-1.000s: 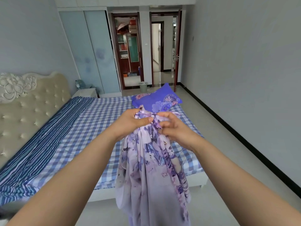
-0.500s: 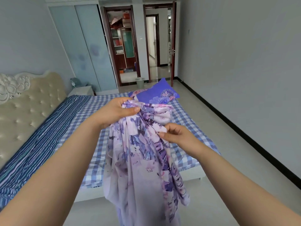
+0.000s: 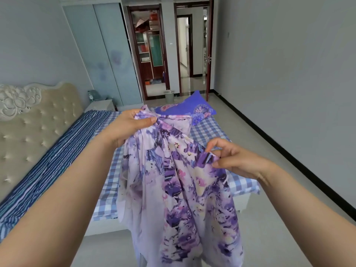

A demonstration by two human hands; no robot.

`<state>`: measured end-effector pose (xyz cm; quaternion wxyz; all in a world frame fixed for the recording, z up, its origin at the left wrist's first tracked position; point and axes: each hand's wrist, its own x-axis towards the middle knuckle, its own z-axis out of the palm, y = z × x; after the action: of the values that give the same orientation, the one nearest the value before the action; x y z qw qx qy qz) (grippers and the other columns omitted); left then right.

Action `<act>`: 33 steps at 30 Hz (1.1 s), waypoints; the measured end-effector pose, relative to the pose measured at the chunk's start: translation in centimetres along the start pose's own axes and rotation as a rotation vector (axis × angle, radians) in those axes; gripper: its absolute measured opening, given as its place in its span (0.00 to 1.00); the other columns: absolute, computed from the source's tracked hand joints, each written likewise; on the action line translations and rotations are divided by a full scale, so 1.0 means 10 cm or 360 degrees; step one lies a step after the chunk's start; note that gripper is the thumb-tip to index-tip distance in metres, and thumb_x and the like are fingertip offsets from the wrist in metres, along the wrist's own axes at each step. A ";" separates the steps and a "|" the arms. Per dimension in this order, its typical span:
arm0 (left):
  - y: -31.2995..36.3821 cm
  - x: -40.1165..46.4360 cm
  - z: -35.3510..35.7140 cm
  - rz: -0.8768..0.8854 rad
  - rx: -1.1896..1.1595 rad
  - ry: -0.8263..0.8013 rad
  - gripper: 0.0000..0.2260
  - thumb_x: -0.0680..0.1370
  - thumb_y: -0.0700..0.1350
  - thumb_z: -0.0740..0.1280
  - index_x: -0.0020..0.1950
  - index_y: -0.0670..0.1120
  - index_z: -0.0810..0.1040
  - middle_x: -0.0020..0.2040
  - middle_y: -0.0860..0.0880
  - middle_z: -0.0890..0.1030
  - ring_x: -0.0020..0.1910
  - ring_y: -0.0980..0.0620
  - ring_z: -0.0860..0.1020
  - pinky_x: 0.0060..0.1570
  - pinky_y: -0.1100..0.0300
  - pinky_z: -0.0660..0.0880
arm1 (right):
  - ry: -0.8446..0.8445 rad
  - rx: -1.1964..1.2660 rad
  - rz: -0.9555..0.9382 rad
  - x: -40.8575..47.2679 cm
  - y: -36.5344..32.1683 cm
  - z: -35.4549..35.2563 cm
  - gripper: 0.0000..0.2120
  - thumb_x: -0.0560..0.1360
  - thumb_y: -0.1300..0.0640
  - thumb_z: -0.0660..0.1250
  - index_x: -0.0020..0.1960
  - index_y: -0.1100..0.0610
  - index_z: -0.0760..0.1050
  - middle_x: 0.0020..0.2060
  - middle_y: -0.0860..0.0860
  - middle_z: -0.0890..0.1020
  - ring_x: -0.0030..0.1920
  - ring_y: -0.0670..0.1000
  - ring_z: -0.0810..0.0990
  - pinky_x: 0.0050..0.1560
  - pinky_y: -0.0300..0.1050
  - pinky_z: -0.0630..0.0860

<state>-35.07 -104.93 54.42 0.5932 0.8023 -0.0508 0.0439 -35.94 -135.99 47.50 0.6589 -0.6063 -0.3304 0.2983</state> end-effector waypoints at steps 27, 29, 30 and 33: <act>-0.02 -0.02 0.48 0.0037 -0.0130 0.0480 0.09 0.73 0.46 0.74 0.49 0.44 0.82 0.44 0.49 0.85 0.42 0.55 0.83 0.46 0.61 0.78 | 0.1121 -0.1945 0.0760 0.52 1.09 0.44 0.18 0.78 0.50 0.56 0.65 0.53 0.70 0.64 0.54 0.64 0.46 0.57 0.76 0.39 0.45 0.71; -0.05 -0.02 0.42 0.0033 -0.0131 0.0527 0.06 0.73 0.46 0.74 0.45 0.45 0.82 0.43 0.48 0.84 0.41 0.53 0.83 0.45 0.61 0.79 | 0.0981 -0.1915 0.0950 0.42 1.19 0.28 0.16 0.78 0.50 0.55 0.62 0.53 0.72 0.63 0.53 0.65 0.49 0.56 0.76 0.45 0.46 0.73; -0.08 -0.01 0.38 0.0024 -0.0142 0.0563 0.09 0.71 0.49 0.75 0.45 0.45 0.82 0.45 0.46 0.85 0.43 0.51 0.83 0.48 0.58 0.80 | 0.0910 -0.1903 0.1014 0.35 1.23 0.18 0.16 0.78 0.49 0.55 0.62 0.52 0.73 0.62 0.53 0.65 0.51 0.56 0.76 0.49 0.47 0.73; -0.18 -0.01 0.28 -0.0004 -0.0141 0.0655 0.24 0.65 0.57 0.77 0.52 0.41 0.81 0.55 0.42 0.82 0.49 0.47 0.82 0.55 0.48 0.78 | 0.0855 -0.1805 0.0986 0.15 1.26 -0.17 0.12 0.79 0.48 0.56 0.54 0.50 0.77 0.55 0.53 0.68 0.52 0.55 0.76 0.55 0.46 0.73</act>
<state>-34.88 -107.03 51.87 0.6257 0.7496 0.0705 0.2038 -33.59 -134.76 34.97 0.1843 -0.9757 -0.0727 0.0939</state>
